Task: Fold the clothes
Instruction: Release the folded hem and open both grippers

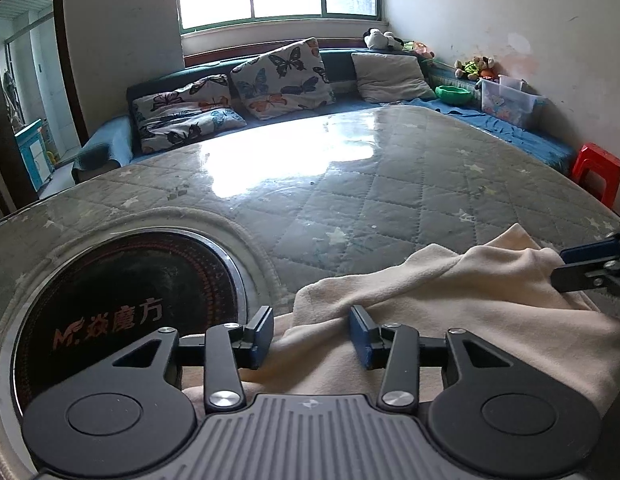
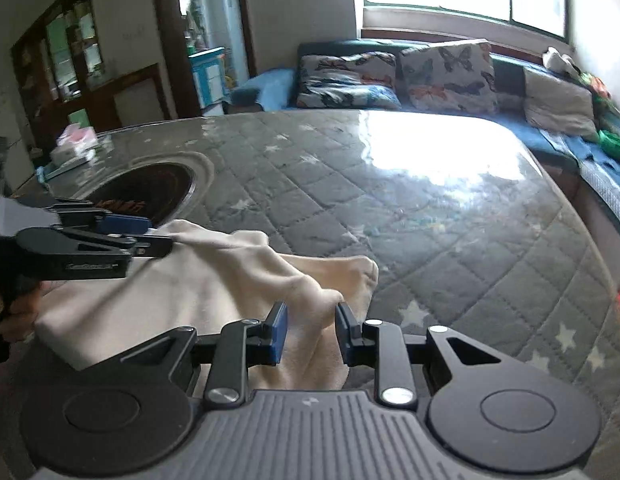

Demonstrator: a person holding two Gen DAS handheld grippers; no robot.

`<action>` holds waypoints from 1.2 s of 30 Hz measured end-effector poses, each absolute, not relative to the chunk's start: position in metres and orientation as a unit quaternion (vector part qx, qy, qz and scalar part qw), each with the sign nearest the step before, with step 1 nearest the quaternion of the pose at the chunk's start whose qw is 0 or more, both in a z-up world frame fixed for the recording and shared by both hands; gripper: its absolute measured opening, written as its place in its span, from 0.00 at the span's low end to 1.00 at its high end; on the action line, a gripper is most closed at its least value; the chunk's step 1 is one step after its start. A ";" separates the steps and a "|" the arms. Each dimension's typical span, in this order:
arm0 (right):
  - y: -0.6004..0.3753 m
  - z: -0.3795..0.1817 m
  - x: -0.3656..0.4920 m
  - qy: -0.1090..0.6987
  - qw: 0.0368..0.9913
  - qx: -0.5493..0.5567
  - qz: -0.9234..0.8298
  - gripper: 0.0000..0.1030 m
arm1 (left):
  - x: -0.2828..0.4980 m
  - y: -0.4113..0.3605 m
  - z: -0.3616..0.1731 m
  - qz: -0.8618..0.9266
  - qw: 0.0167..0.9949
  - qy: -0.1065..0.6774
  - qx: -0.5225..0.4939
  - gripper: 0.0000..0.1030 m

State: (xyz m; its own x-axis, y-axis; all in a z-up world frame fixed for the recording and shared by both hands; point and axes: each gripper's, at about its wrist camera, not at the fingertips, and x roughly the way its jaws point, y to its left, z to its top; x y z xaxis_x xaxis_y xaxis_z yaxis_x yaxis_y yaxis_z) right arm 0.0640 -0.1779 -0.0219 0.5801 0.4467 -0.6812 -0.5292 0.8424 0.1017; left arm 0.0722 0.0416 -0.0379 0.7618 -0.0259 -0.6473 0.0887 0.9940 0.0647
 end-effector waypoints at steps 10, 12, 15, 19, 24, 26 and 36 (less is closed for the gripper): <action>-0.174 -0.028 0.064 0.348 0.902 -0.050 0.252 0.04 | 0.067 0.042 -0.042 -0.014 0.943 0.328 0.049 0.56; -0.170 -0.024 0.062 0.334 0.908 -0.071 0.245 0.04 | 0.067 0.043 -0.043 -0.012 0.944 0.326 0.048 0.59; -0.165 -0.020 0.062 0.317 0.914 -0.092 0.235 0.04 | 0.065 0.045 -0.044 -0.007 0.946 0.322 0.047 0.64; -0.164 -0.033 0.069 0.326 0.913 -0.098 0.224 0.04 | 0.063 0.047 -0.045 0.000 0.947 0.319 0.038 0.68; -0.172 -0.036 0.075 0.344 0.912 -0.062 0.217 0.05 | 0.062 0.047 -0.046 0.008 0.947 0.319 0.033 0.72; -0.169 -0.029 0.072 0.331 0.916 -0.074 0.213 0.06 | 0.063 0.047 -0.045 0.009 0.947 0.320 0.031 0.73; -0.131 -0.038 0.087 0.343 0.896 -0.066 0.274 0.05 | 0.064 0.049 -0.045 0.017 0.946 0.323 0.026 0.79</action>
State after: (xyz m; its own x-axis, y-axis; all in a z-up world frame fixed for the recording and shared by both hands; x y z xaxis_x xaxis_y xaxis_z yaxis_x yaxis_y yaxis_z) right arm 0.0872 -0.1308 -0.0378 0.6152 0.4450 -0.6508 -0.5357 0.8416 0.0690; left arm 0.0638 0.0494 -0.0454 0.7912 0.0488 -0.6097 -0.0148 0.9980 0.0607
